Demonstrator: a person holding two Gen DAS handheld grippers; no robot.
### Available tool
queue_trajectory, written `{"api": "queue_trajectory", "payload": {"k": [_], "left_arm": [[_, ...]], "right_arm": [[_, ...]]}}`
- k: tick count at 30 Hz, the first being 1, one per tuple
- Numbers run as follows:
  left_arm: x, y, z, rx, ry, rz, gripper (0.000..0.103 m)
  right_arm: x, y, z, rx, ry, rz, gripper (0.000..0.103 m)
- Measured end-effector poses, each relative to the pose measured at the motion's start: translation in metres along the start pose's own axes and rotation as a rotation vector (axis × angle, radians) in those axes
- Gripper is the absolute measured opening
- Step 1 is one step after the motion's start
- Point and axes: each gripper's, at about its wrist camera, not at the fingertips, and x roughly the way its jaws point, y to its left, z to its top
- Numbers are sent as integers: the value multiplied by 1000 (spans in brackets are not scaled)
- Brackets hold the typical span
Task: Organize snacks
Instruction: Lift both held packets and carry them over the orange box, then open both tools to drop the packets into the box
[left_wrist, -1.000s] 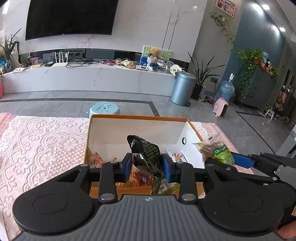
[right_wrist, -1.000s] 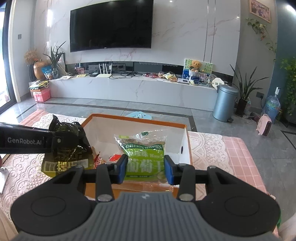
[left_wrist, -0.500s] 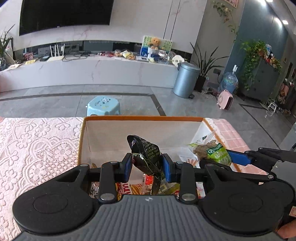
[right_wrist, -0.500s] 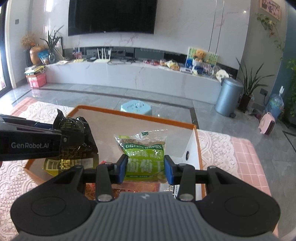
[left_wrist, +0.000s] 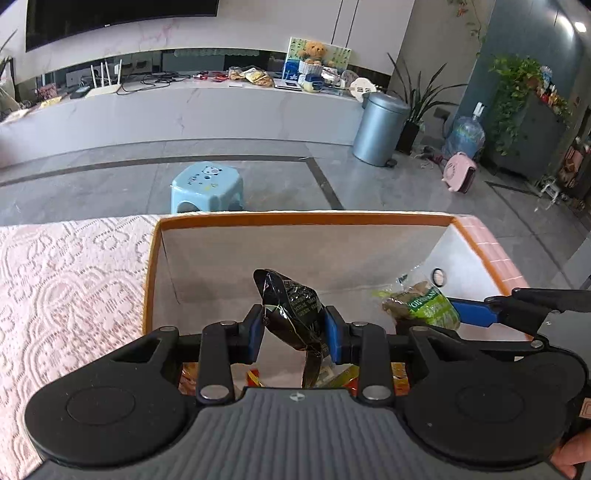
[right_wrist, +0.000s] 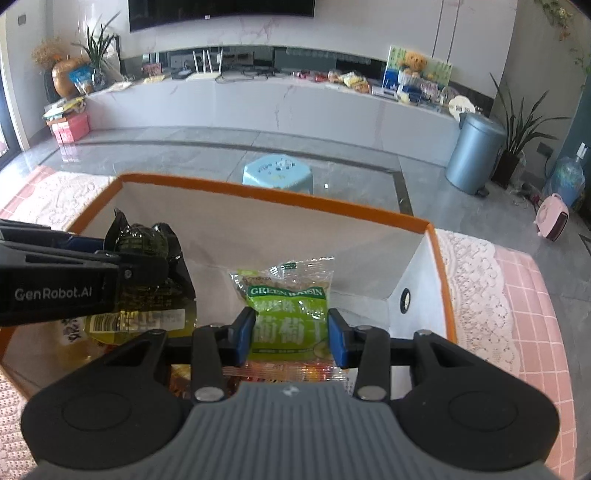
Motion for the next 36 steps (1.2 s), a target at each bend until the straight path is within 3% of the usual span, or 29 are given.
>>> {"api": "queue_trajectory", "payload": {"k": [3,7,11,16,21,28,30,36], "left_arm": [[8,-3,1,37,22,83,38],[16,-4,0,51,81,133,38],[18,-12,-5,116,82,175,38],[18,-17,-6,141,89,174,39],[6,-16,-4,153,38,159,67],[-27,-14,2,104,-55,127,72],[-37,-13,3,89,-81,125,72],[-73,-12,2,63,-124,66,74]], "right_arm": [[12,2,2,-8,38,1,40],[25,9,5,-40,87,-4,40],[36,16,7,-68,125,-16,40],[37,22,10,-103,151,-31,43],[31,21,12,-102,131,-47,57],[6,27,15,-127,86,-73,64],[-4,27,14,-130,70,-78,73],[-42,27,8,-121,16,-77,76]]}}
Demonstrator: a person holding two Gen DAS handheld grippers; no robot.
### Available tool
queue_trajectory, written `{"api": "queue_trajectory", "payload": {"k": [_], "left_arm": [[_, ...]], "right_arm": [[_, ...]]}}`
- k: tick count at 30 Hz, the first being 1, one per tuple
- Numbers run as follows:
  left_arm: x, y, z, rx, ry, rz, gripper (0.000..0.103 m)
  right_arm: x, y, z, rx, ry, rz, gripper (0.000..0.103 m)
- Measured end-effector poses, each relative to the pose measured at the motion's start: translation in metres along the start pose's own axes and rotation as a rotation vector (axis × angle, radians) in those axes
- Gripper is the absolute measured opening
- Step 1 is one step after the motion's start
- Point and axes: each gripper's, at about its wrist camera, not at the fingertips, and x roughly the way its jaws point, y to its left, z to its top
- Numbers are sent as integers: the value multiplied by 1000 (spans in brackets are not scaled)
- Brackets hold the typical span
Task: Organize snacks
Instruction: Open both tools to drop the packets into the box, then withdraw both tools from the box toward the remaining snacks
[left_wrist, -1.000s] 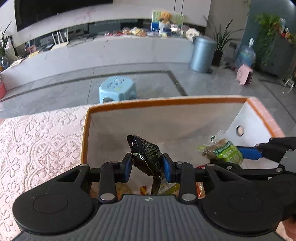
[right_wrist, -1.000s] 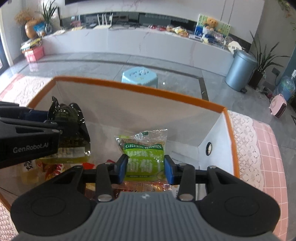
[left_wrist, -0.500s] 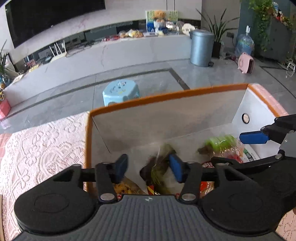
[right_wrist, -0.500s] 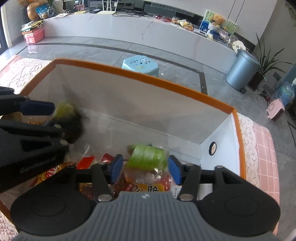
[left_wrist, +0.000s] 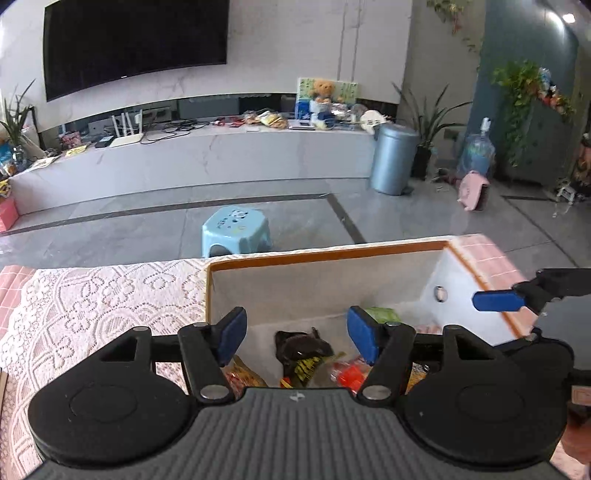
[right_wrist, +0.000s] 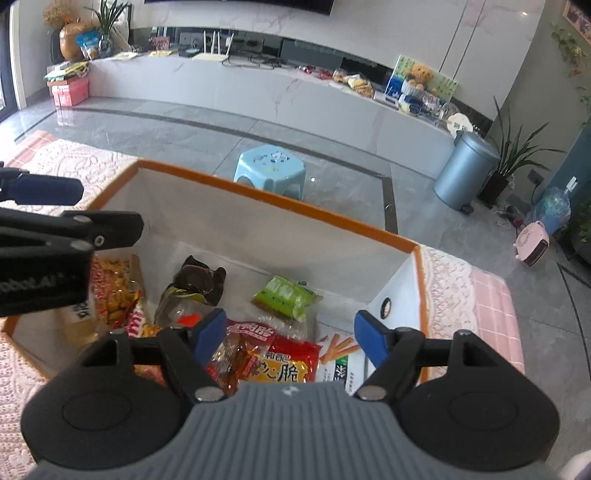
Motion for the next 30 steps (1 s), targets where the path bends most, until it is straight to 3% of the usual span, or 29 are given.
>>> {"api": "queue_trajectory", "payload": {"k": [11,21,30], "left_arm": [[-65,-5,-18,-35,-10,-107,74],[-108,-16,-59,-93,-54,-171,73],[-125,-21,-106,-141,-77,-182,73]], "right_arm": [[-85,-1,-32,59,-92,1,89],[-150,0,-101,112,-173,-13,90],[-179,9,-164,164,-235,-18,89]]}}
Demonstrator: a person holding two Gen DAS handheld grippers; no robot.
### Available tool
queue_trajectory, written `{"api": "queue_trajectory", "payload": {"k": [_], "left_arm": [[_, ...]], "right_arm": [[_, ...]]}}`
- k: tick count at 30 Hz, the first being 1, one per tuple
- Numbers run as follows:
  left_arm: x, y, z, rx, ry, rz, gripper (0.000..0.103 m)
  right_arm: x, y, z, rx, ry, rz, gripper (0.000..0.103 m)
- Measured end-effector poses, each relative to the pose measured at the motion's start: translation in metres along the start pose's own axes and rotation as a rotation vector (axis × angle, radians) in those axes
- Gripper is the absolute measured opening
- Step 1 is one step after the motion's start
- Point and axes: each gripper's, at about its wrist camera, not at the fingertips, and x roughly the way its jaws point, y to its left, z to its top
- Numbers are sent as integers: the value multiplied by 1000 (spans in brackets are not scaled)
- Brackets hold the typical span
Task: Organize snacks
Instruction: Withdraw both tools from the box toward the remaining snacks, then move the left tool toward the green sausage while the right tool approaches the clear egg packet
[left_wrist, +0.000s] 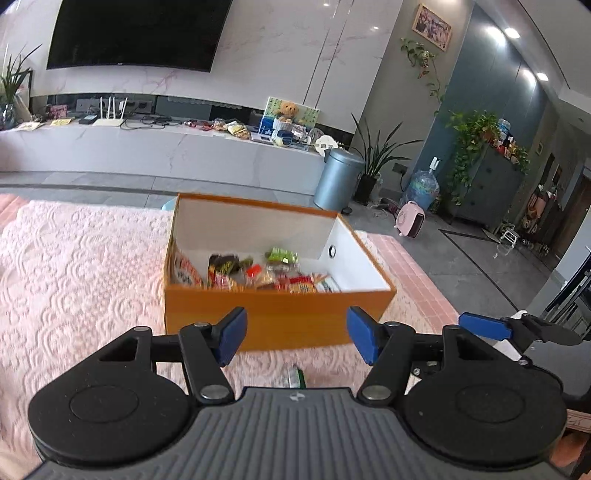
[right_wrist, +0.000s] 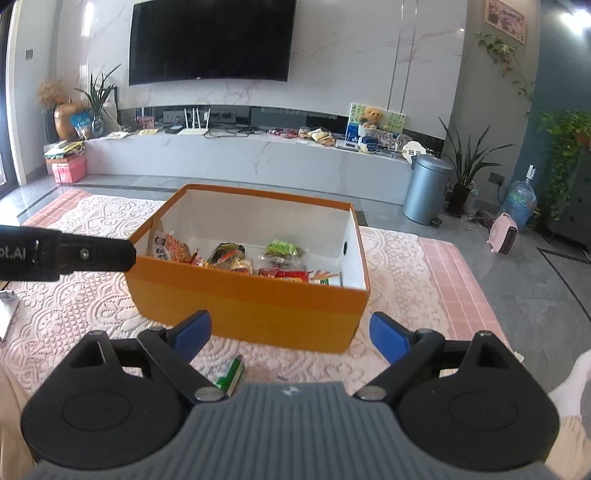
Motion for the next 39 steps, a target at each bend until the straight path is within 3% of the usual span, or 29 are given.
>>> {"api": "queue_trajectory", "payload": {"k": [7,20,25,29,39], "left_arm": [[-4,2,-34,-6,35,19,73],[26,7,-75,-24,152,34,69],[40,4,-78,-19,187,45,69],[49,4,-79,5,191,129,67],[62,20,-72,-7,207,211,67]], "right_arm": [[-11,3,-36,29,-31,-13,84],[19,2,-90,60,51,-42,59],[37,1,-99,61,95,-25,59],[53,-2,-100,135,147,18,67],[95,11,-103,195,257,23,70]]}}
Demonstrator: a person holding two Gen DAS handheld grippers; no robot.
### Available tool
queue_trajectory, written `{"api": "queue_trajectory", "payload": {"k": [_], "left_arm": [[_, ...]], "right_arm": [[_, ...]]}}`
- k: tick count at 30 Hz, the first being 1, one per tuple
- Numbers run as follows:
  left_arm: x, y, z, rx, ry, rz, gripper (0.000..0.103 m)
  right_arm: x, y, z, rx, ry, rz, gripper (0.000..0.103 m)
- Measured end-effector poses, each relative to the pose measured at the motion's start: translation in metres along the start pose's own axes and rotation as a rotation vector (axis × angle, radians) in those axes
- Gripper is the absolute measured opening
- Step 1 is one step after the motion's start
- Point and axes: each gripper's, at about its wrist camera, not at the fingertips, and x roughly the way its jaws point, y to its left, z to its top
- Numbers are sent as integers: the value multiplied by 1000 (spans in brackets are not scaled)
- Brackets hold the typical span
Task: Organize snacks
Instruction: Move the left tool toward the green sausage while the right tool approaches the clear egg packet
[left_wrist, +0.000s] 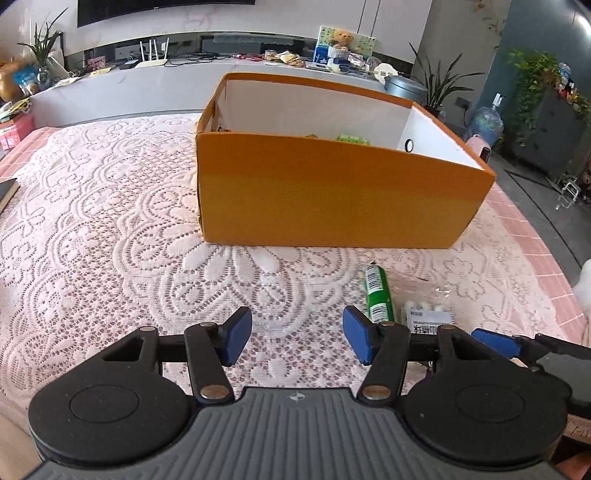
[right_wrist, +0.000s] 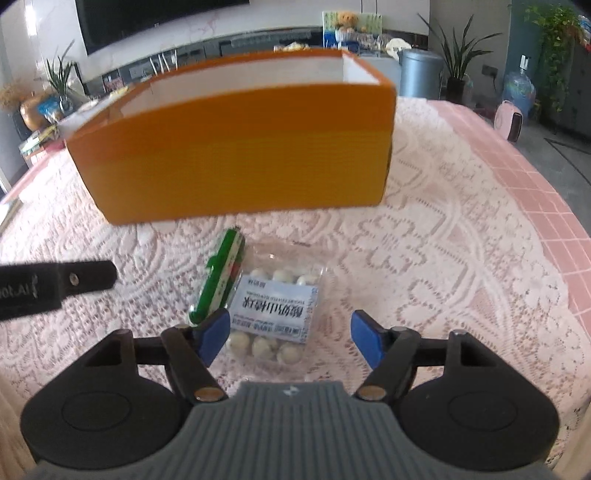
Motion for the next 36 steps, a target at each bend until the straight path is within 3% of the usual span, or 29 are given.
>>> {"api": "queue_trajectory", "payload": {"k": [8,12,18,26,36], "left_arm": [[14,1,0,-19,32,-46,67],[16,1,0,-25,41,-58,67],[21,-2,2,-26,53,-88,67],[44,-33,13,64,119,-157,67],[69,-52,9,125,156,-107,66]], "right_arm": [[8,4,2,-11,-16,23,70],[15,8,2,-21,22,55,71],[14,5,2,-30,10,32,65],[12,-24,8,-48,20,-27,65],[14,-32,3,-57,3,-31,66]]}}
